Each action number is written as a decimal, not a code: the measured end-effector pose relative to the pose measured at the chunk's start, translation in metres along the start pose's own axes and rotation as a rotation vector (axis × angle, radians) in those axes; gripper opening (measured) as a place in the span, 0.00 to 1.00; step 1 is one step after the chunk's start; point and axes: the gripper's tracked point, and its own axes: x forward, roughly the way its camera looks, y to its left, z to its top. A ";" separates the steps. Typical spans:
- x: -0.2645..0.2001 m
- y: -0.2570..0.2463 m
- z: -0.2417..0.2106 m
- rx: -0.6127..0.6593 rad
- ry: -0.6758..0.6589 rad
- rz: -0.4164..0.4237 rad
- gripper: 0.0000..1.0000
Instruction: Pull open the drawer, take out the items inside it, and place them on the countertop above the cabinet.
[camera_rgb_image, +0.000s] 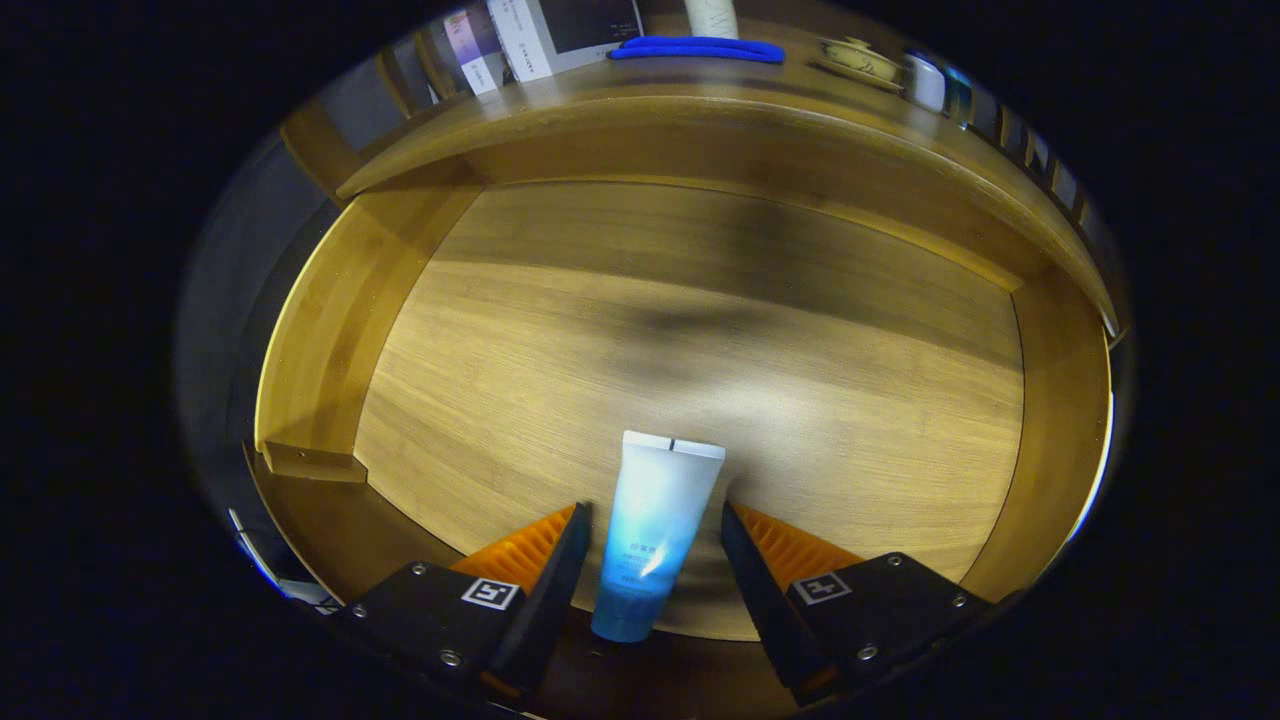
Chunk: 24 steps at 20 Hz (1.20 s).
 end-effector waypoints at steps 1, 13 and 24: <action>0.001 -0.002 -0.001 -0.033 0.002 -0.020 0.81; -0.005 0.011 0.011 -0.236 -0.124 -0.012 0.48; -0.036 0.019 0.048 -0.179 -0.435 0.031 0.48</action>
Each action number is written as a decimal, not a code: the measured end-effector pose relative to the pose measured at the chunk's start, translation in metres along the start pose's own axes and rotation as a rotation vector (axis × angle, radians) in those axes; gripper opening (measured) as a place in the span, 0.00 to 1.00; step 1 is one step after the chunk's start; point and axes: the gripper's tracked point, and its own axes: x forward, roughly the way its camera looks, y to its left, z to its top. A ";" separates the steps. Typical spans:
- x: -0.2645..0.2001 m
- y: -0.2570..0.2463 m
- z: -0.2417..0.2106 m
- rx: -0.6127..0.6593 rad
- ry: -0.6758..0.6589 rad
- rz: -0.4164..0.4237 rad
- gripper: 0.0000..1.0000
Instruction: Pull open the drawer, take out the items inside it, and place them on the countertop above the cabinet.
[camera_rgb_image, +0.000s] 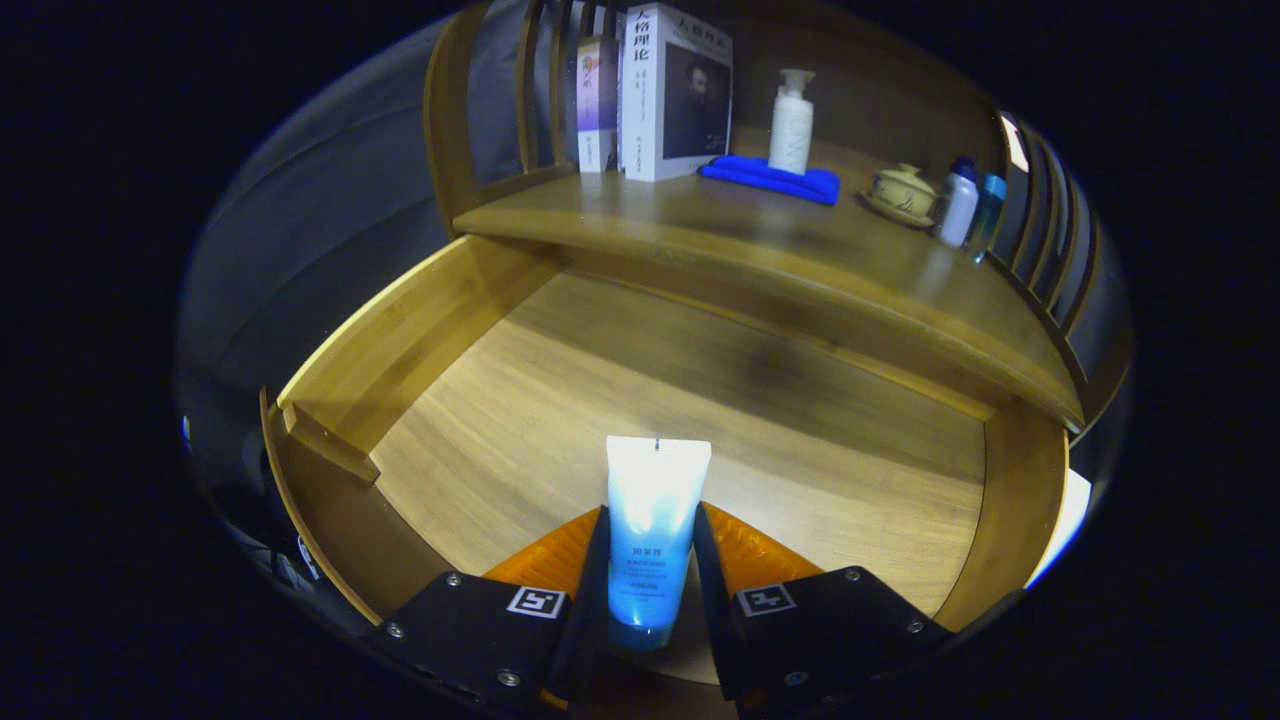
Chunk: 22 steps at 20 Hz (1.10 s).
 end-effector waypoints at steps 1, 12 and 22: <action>-0.002 0.000 0.003 0.008 -0.020 -0.003 0.48; -0.034 0.010 0.048 -0.001 -0.195 0.016 0.48; -0.067 -0.003 0.146 0.017 -0.382 -0.009 0.48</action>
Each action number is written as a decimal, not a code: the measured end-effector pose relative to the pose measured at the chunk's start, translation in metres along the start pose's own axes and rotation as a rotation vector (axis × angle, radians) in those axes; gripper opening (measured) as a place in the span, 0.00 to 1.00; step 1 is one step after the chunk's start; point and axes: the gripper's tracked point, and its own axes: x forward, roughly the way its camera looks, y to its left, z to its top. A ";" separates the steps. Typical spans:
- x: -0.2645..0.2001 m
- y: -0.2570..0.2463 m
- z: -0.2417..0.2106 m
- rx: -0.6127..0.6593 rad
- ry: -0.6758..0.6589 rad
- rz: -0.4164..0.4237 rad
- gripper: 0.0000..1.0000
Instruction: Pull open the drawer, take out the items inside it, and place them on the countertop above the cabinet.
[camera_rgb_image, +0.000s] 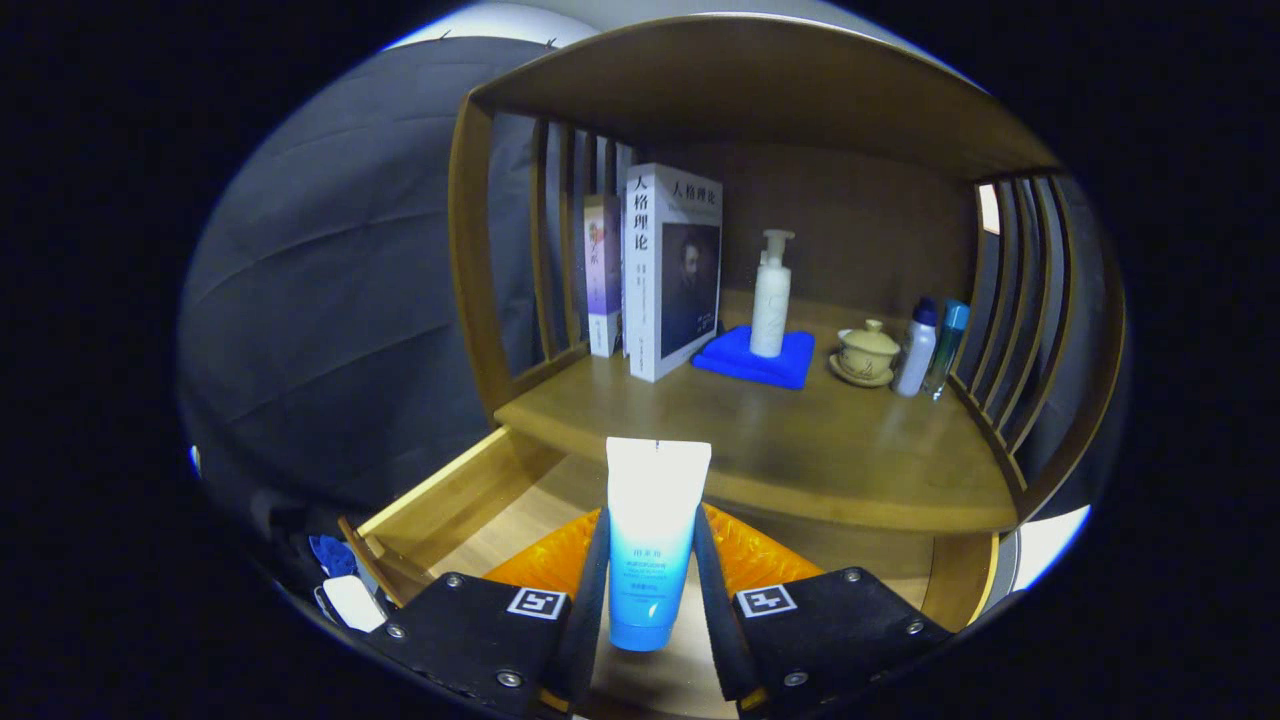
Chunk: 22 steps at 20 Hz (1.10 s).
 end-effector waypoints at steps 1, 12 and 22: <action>0.002 -0.004 0.009 0.011 -0.014 -0.006 0.48; 0.070 -0.061 0.039 0.139 -0.068 -0.138 0.48; 0.110 -0.097 0.016 0.183 -0.024 -0.259 0.55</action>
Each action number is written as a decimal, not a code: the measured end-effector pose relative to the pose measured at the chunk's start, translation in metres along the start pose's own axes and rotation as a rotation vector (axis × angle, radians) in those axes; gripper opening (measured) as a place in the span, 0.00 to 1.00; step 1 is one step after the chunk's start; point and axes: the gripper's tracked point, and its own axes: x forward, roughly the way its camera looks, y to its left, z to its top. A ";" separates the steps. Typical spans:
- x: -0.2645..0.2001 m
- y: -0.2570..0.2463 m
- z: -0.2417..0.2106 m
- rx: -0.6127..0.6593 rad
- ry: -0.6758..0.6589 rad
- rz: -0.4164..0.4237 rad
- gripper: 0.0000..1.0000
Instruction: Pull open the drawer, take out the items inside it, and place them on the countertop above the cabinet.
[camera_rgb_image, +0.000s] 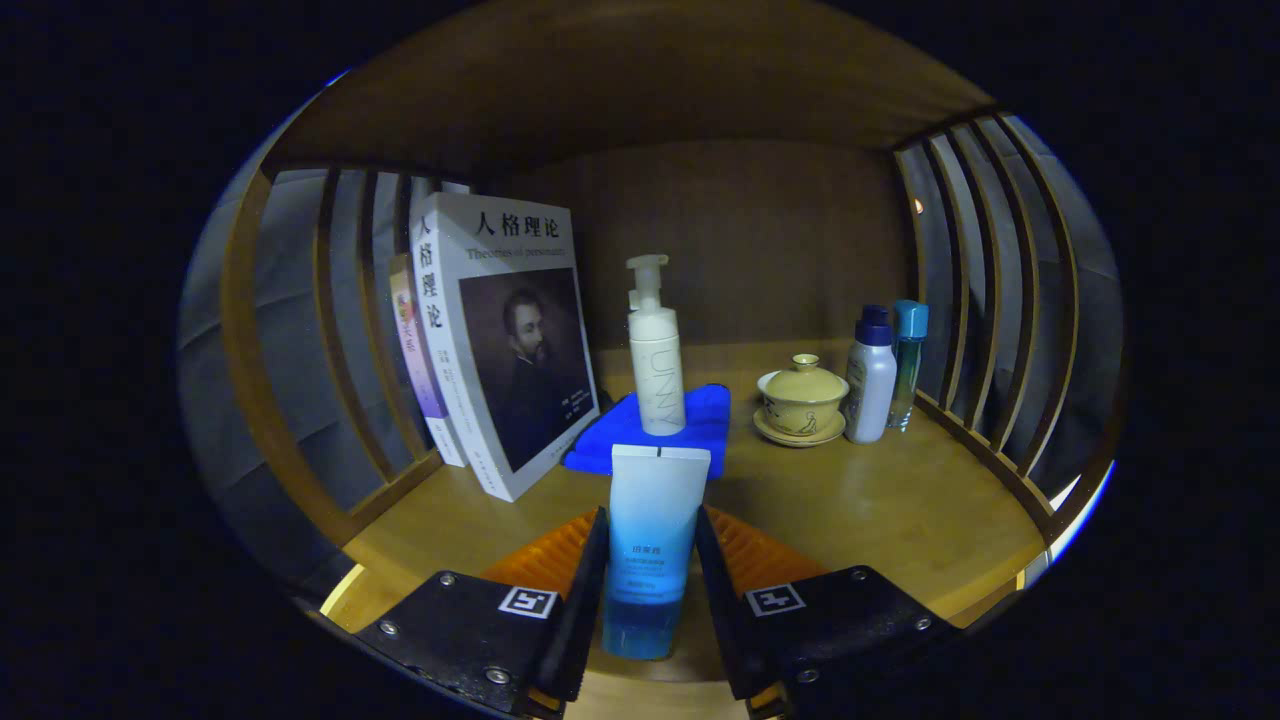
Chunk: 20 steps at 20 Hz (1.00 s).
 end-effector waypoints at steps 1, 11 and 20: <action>-0.001 0.000 0.002 0.007 -0.005 -0.008 0.57; -0.055 0.000 0.004 0.020 -0.149 -0.035 0.94; -0.147 0.016 -0.009 -0.053 -0.291 -0.022 0.94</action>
